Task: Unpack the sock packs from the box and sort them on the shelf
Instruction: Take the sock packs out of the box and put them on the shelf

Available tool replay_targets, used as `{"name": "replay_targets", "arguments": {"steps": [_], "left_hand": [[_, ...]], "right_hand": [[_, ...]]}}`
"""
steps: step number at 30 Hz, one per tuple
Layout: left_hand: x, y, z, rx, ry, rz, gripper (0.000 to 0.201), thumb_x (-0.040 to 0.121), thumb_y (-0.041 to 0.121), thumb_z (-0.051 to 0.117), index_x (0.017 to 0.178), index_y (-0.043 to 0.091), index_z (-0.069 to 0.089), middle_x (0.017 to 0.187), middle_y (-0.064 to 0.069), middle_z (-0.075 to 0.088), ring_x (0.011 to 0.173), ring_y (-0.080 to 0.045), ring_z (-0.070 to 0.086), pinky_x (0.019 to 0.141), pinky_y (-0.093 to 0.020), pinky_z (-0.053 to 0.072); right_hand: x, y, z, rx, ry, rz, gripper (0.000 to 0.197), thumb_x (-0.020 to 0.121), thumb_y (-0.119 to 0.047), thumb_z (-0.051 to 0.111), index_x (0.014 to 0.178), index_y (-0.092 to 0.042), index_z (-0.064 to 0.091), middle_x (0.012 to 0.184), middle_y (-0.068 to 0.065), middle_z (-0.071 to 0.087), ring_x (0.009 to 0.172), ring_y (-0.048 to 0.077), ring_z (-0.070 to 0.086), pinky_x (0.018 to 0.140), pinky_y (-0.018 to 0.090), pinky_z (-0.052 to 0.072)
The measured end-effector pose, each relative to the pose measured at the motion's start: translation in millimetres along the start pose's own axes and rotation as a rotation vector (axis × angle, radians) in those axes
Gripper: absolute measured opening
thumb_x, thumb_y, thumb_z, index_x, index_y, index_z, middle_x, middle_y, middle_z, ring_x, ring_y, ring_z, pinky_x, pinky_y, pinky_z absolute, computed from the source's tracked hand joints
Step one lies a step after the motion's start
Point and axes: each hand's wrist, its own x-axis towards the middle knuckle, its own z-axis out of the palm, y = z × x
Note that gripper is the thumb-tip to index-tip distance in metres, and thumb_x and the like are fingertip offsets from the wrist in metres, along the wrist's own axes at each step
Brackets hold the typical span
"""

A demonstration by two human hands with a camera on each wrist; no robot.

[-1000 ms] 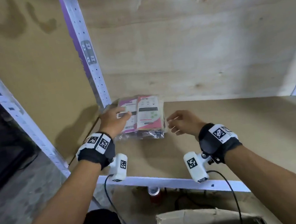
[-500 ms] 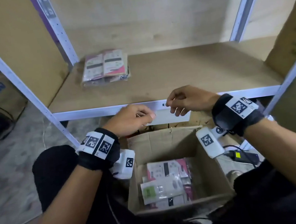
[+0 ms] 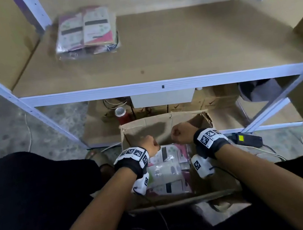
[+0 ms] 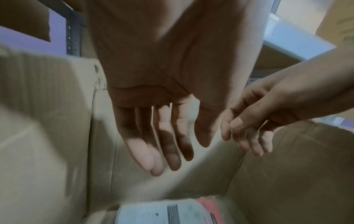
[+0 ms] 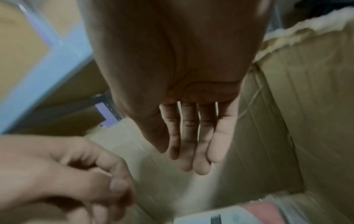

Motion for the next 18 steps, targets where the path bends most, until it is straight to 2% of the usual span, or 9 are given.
{"name": "replay_targets", "arguments": {"steps": [2,5,8,12,15,18], "left_hand": [[12.3,-6.5,12.3,0.045,-0.014,-0.034,0.031,0.096,0.031,0.061,0.105,0.006,0.075,0.110,-0.014,0.074,0.101,-0.031,0.069,0.091,-0.038,0.056],[25.9,-13.0,27.9,0.085,-0.025,-0.062,0.031,0.097,0.032,0.060,0.105,0.007,0.075,0.111,-0.013,0.074,0.103,-0.031,0.069,0.091,-0.039,0.056],[33.6,-16.9,37.6,0.162,0.007,-0.062,0.032,0.094,0.039,0.061,0.098,0.012,0.076,0.108,-0.009,0.075,0.103,-0.029,0.068,0.092,-0.039,0.055],[40.9,-24.8,46.4,0.127,0.034,-0.071,0.025,0.092,0.035,0.060,0.099,0.013,0.071,0.115,-0.012,0.068,0.110,-0.033,0.062,0.086,-0.035,0.053],[42.3,-31.1,47.6,0.084,0.007,-0.083,0.024,0.093,0.031,0.057,0.101,0.011,0.068,0.115,-0.013,0.067,0.110,-0.033,0.061,0.085,-0.035,0.052],[41.9,-34.6,43.7,0.044,0.009,-0.059,0.025,0.095,0.026,0.053,0.101,0.006,0.069,0.111,-0.015,0.067,0.107,-0.032,0.062,0.087,-0.037,0.052]], "right_hand": [[22.3,6.8,21.1,-0.046,-0.072,0.010,0.020,0.095,-0.017,0.056,0.105,-0.006,0.070,0.106,0.010,0.072,0.096,0.025,0.070,0.090,0.040,0.057],[50.7,17.2,51.1,-0.080,-0.129,0.038,0.020,0.094,-0.017,0.056,0.102,-0.010,0.072,0.109,0.012,0.072,0.100,0.027,0.068,0.092,0.040,0.056],[68.6,26.1,81.3,-0.206,-0.173,0.038,0.021,0.092,-0.017,0.056,0.102,-0.012,0.073,0.114,0.015,0.070,0.109,0.032,0.064,0.092,0.038,0.053],[85.9,38.9,118.1,-0.309,-0.183,0.002,0.032,0.093,-0.014,0.058,0.124,-0.011,0.065,0.130,0.013,0.063,0.121,0.031,0.059,0.097,0.036,0.049],[91.2,45.4,138.0,-0.406,-0.200,0.001,0.041,0.096,-0.011,0.053,0.137,-0.007,0.053,0.137,0.015,0.054,0.126,0.033,0.053,0.098,0.041,0.049],[94.4,49.1,150.0,-0.504,-0.182,-0.045,0.033,0.096,-0.007,0.049,0.128,-0.005,0.056,0.134,0.016,0.055,0.125,0.033,0.054,0.098,0.043,0.047]]}}
